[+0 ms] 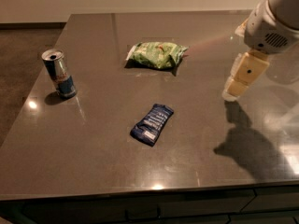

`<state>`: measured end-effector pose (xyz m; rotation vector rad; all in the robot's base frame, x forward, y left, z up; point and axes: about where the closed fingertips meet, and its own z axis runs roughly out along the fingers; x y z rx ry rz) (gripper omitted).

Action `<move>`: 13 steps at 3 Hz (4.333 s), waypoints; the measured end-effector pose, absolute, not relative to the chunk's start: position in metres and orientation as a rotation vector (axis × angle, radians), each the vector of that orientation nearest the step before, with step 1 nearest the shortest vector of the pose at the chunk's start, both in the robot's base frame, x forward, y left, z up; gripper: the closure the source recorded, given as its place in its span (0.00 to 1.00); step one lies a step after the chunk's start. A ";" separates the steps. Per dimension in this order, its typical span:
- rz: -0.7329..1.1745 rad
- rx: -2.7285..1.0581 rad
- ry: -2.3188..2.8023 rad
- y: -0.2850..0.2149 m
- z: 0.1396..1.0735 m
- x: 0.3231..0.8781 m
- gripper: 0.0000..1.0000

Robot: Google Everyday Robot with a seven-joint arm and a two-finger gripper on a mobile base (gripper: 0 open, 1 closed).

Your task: Pick green jalapeno chip bag

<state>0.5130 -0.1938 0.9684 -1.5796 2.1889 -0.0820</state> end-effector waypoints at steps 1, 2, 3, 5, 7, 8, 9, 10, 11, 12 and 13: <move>-0.049 -1.472 2.184 -0.185 0.963 0.561 0.00; -0.020 -1.411 2.181 -0.176 0.958 0.596 0.00; 0.016 -1.343 2.187 -0.169 0.948 0.630 0.00; 0.094 -1.208 2.197 -0.152 0.923 0.692 0.00; 0.165 -1.163 2.229 -0.123 0.892 0.731 0.00; 0.180 -1.166 2.254 -0.108 0.871 0.739 0.00; 0.147 -1.174 2.267 -0.102 0.860 0.744 0.01; 0.166 -1.180 2.270 -0.098 0.859 0.742 0.21; 0.198 -1.209 2.252 -0.090 0.866 0.735 0.51; 0.227 -1.241 2.226 -0.083 0.875 0.727 0.82; 0.246 -1.270 2.174 -0.077 0.895 0.713 1.00</move>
Offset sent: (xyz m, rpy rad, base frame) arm 0.1232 0.0263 -0.0168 0.1672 -0.0651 -0.1201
